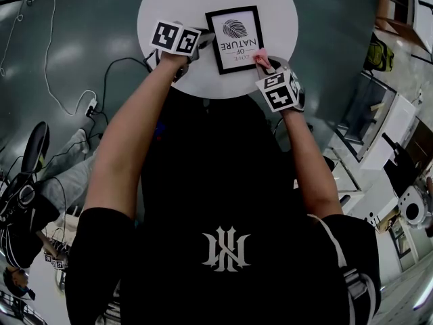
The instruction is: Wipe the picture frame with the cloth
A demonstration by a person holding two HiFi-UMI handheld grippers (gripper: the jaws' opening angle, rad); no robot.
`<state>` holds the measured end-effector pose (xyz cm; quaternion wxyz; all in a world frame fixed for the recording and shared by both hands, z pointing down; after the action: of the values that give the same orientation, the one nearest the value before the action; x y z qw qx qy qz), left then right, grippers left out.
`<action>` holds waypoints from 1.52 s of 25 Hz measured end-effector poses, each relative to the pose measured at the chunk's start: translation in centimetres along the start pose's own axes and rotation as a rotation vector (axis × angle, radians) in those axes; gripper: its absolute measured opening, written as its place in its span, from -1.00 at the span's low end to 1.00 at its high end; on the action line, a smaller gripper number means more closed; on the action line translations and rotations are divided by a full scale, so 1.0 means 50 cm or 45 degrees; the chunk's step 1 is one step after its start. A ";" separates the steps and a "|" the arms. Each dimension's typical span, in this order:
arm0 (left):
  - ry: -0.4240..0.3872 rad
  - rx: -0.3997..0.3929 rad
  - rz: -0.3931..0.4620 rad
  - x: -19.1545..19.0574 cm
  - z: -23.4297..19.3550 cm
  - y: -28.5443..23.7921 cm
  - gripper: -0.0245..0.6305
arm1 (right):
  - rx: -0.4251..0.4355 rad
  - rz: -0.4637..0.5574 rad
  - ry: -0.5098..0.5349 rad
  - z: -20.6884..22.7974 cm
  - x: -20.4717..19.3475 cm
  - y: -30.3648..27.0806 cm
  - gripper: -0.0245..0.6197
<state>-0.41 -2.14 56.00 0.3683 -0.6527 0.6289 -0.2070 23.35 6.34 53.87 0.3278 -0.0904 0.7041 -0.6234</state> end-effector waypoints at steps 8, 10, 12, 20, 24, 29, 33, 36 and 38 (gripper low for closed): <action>0.002 0.005 -0.001 0.005 0.001 -0.001 -0.69 | -0.191 -0.107 0.109 0.046 -0.030 0.002 -0.71; 0.018 -0.002 0.002 0.006 0.003 0.002 -0.69 | -0.257 -0.133 0.050 0.078 -0.051 0.007 -0.71; 0.006 -0.017 -0.011 0.011 0.006 0.007 -0.70 | -0.288 -0.072 -0.014 0.104 -0.047 0.029 -0.71; -0.109 -0.222 -0.003 0.034 0.038 0.120 -0.64 | -0.181 0.529 -0.119 0.107 0.130 0.164 -0.71; -0.263 -0.385 0.280 0.066 0.127 0.254 -0.84 | -0.042 0.873 -0.120 0.089 0.224 0.267 -0.71; -0.452 -0.554 0.629 0.069 0.273 0.438 -0.92 | 0.088 1.209 -0.067 0.062 0.309 0.434 -0.71; -0.589 -0.552 0.827 0.061 0.353 0.569 -0.92 | 0.198 1.413 0.022 0.026 0.366 0.560 -0.71; -0.698 -0.525 0.912 0.063 0.351 0.660 -0.92 | 0.253 1.514 0.035 0.000 0.428 0.606 -0.71; -0.738 -0.515 0.963 0.025 0.334 0.733 -0.91 | 0.280 1.538 0.047 -0.057 0.463 0.622 -0.71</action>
<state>-12.50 2.61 17.86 0.4431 -0.4684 0.7204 0.2556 12.65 2.69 16.67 0.6185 0.3697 0.5678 -0.3980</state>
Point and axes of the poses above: the fingertips, and each gripper's own axes: y backward along the fingers, z to its right, x out of its top, the point moved 9 cm from there along y, backward along the fingers, and after that the axes turned 9 degrees about y, right-handed, at the moved point
